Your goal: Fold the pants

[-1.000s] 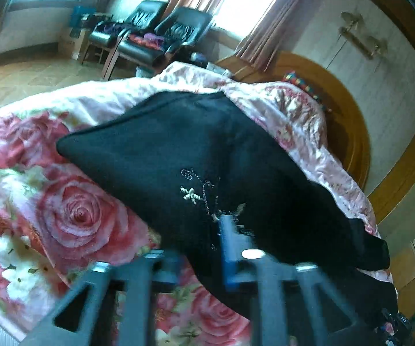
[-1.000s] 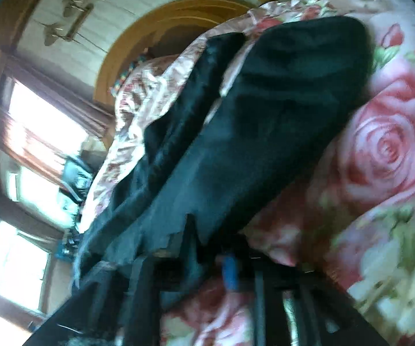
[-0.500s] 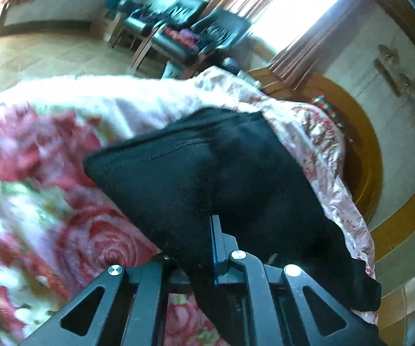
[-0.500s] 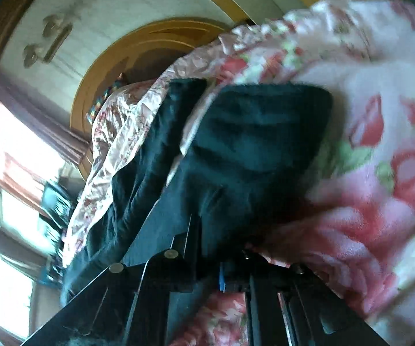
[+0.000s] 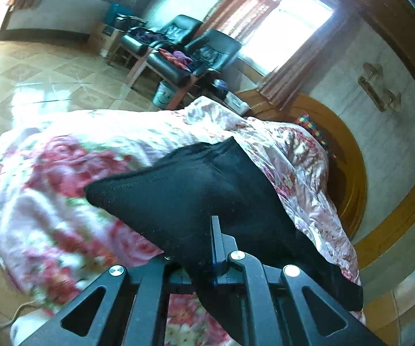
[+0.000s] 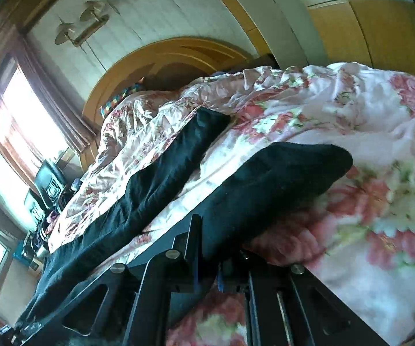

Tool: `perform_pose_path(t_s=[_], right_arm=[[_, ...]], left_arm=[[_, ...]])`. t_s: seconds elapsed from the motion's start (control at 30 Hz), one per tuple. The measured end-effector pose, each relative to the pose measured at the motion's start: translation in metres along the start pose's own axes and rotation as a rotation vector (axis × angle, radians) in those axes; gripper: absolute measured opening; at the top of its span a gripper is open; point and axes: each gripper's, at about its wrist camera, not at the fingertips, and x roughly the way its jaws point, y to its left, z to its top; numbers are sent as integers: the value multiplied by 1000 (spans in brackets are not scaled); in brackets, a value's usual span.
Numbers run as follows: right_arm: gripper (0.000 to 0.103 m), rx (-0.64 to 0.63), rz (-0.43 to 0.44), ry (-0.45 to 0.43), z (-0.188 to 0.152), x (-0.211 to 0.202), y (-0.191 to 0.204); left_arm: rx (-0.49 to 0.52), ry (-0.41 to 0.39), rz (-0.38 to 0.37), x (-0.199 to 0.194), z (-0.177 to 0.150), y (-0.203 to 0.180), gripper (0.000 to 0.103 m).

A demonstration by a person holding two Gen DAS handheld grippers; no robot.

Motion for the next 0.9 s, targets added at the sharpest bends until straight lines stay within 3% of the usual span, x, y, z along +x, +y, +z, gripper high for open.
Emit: perform_pose_path(t_s=[0.27, 0.37, 0.4, 0.53, 0.6, 0.73, 0.8, 0.87, 0.9], right_arm=[[9, 70, -101, 134, -27, 24, -35], [10, 88, -92, 136, -28, 28, -40], [14, 100, -86, 130, -28, 28, -42], [15, 135, -83, 115, -28, 25, -47], [22, 105, -135, 79, -26, 17, -42], [31, 14, -331, -60, -19, -9, -32], [59, 1, -415, -162, -17, -29, -29], [70, 9, -428, -253, -15, -46, -28], [70, 0, -425, -286, -15, -53, -26]], left_arm=[[39, 81, 174, 21, -27, 20, 7], [26, 124, 235, 35, -30, 22, 16], [33, 117, 244, 36, -31, 21, 19], [25, 54, 257, 25, -30, 20, 30], [-11, -12, 314, 13, -25, 25, 33], [-89, -176, 484, -21, -16, 37, 34], [-114, -252, 509, -39, -13, 39, 35], [-103, -270, 488, -43, -11, 32, 36], [-79, -252, 464, -40, -11, 28, 37]])
